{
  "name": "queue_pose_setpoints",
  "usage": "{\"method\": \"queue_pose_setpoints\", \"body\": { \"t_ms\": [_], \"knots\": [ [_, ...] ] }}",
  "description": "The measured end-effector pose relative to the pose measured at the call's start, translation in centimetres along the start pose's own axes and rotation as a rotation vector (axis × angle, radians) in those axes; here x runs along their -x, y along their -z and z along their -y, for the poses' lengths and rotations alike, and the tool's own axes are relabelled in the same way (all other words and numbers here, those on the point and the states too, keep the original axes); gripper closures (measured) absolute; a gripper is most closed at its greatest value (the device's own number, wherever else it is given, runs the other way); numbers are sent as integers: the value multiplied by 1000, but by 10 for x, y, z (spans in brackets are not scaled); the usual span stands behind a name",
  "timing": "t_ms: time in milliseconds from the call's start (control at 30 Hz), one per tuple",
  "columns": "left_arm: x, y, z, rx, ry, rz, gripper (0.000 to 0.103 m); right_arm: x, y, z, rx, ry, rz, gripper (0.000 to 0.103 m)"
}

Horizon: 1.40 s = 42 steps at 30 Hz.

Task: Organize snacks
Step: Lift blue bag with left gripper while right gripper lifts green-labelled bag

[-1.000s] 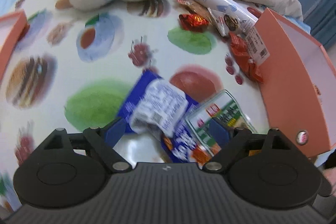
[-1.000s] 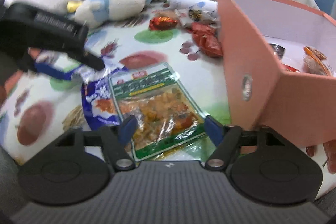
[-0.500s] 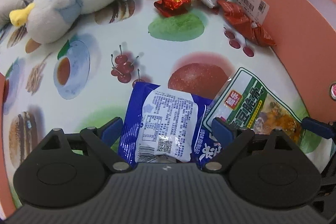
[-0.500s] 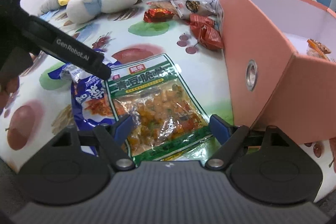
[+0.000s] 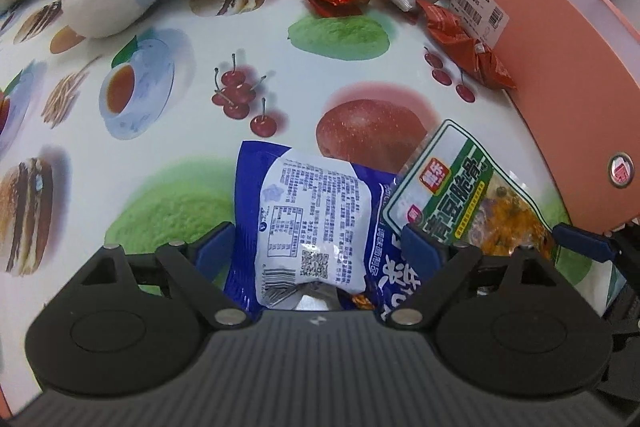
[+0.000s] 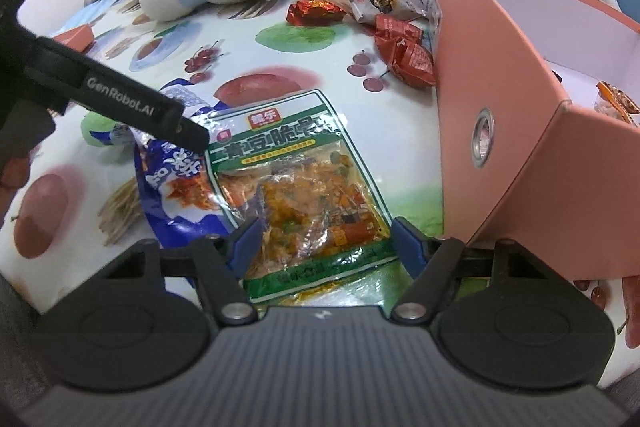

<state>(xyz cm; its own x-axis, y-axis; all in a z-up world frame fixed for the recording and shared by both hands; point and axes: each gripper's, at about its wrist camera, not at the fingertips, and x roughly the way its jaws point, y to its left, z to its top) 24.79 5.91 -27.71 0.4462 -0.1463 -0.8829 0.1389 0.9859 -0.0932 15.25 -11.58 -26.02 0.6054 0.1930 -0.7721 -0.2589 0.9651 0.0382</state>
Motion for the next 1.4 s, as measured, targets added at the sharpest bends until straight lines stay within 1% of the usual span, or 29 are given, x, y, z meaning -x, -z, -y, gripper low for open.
{"method": "queue_pose_setpoints", "body": {
  "t_ms": [200, 267, 367, 433, 500, 567, 733, 867, 1033, 1100, 1200, 1400],
  "knots": [
    [9, 10, -3, 32, -4, 5, 19, 3, -1, 0, 11, -14, -8, 42],
    [12, 14, -4, 51, 0, 7, 21, 4, -2, -2, 32, -8, -7, 46],
    [16, 20, -3, 74, -3, 13, 26, 7, -2, -1, 20, -14, -12, 52],
    [19, 23, -3, 98, 1, 18, 31, 8, -3, 1, 14, -18, -15, 55],
    [21, 27, 0, 108, -14, 28, 34, 9, -3, 3, 6, -21, -21, 56],
    [24, 32, 2, 123, -24, 38, 36, 11, -1, 3, 10, -5, -22, 58],
    [34, 42, 0, 182, -43, 53, 41, 15, 0, 9, -22, -16, -28, 60],
    [40, 53, -3, 244, -59, 78, 42, 19, 1, 15, -65, -39, -39, 61],
    [48, 57, -2, 289, -88, 82, 43, 26, -1, 16, -86, -55, -48, 62],
    [53, 59, -6, 326, -93, 83, 43, 29, -4, 16, -96, -67, -43, 62],
    [59, 60, -13, 377, -119, 66, 44, 33, -8, 12, -93, -75, -30, 63],
    [77, 59, -17, 395, -146, 79, 44, 46, -20, 15, -105, -96, 19, 63]
  ]
}}
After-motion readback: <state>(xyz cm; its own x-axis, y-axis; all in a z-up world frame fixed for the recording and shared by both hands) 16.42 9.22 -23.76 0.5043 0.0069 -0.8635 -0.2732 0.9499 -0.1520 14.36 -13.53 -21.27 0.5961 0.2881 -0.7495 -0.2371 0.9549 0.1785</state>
